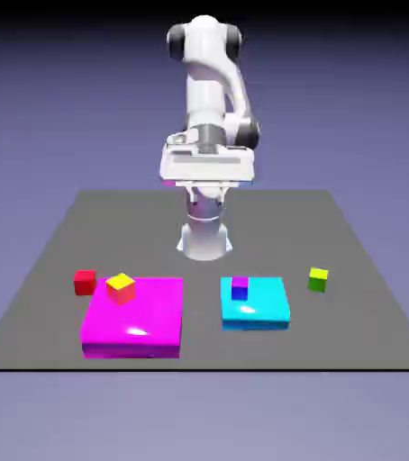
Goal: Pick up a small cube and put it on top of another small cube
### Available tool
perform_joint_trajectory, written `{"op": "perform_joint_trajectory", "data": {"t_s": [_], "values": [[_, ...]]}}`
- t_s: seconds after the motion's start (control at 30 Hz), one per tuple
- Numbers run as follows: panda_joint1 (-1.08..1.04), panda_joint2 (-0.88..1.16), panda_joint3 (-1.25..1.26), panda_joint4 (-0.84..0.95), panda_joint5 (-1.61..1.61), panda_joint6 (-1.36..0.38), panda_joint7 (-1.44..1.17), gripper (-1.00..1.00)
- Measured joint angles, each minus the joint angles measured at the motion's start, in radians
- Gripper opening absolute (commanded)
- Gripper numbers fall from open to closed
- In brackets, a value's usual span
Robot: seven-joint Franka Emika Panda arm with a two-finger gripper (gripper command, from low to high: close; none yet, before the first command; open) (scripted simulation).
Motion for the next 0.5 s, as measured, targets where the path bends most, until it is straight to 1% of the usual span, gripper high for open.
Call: {"op": "perform_joint_trajectory", "data": {"t_s": [0.5], "values": [[-0.016,-0.261,0.544,0.066,0.254,-0.18,0.373,0.0]]}}
